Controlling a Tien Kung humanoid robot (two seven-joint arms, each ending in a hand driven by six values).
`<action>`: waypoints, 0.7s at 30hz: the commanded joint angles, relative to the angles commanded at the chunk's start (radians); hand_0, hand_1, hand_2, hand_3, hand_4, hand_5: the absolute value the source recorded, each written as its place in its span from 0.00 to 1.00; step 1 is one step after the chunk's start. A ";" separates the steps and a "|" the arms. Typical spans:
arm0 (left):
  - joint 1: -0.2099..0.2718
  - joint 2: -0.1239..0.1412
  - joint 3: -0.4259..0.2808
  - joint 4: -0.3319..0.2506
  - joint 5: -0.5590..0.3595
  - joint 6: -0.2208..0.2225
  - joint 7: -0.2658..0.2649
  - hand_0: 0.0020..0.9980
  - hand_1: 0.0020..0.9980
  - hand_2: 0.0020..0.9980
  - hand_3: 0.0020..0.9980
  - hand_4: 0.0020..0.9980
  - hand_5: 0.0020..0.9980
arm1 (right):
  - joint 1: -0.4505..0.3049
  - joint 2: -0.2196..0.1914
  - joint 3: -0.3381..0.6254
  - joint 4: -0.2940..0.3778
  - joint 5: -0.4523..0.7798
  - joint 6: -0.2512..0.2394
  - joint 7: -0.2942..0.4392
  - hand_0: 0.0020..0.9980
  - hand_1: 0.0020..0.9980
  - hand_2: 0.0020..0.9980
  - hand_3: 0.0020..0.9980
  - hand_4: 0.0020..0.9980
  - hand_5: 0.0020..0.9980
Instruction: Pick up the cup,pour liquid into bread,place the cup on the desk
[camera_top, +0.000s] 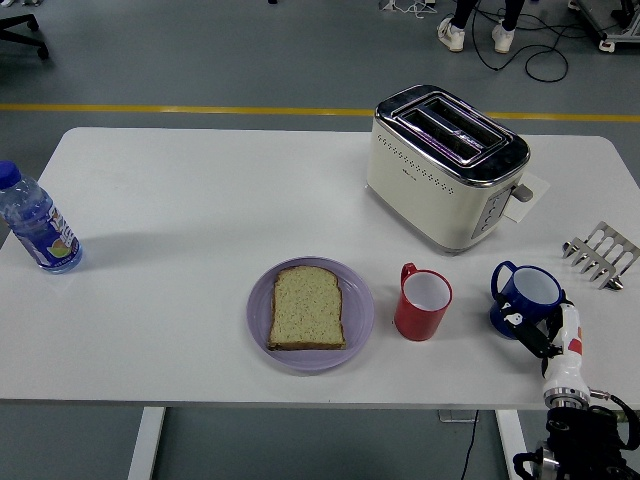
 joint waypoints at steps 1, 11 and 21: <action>0.000 0.000 -0.001 0.000 0.001 0.000 0.000 0.63 0.64 0.65 0.50 0.24 0.87 | 0.000 0.000 0.000 0.000 0.002 0.000 0.001 0.60 0.58 0.63 0.77 0.82 0.10; -0.006 0.001 -0.014 0.000 0.005 0.000 0.000 0.63 0.64 0.65 0.50 0.24 0.86 | 0.002 0.001 0.008 0.009 0.016 0.002 0.009 0.56 0.54 0.59 0.72 0.76 0.04; -0.007 0.001 -0.017 0.000 0.007 0.000 0.000 0.63 0.64 0.65 0.50 0.24 0.86 | -0.016 0.000 0.069 0.051 -0.008 0.010 -0.002 0.47 0.48 0.58 0.59 0.63 0.00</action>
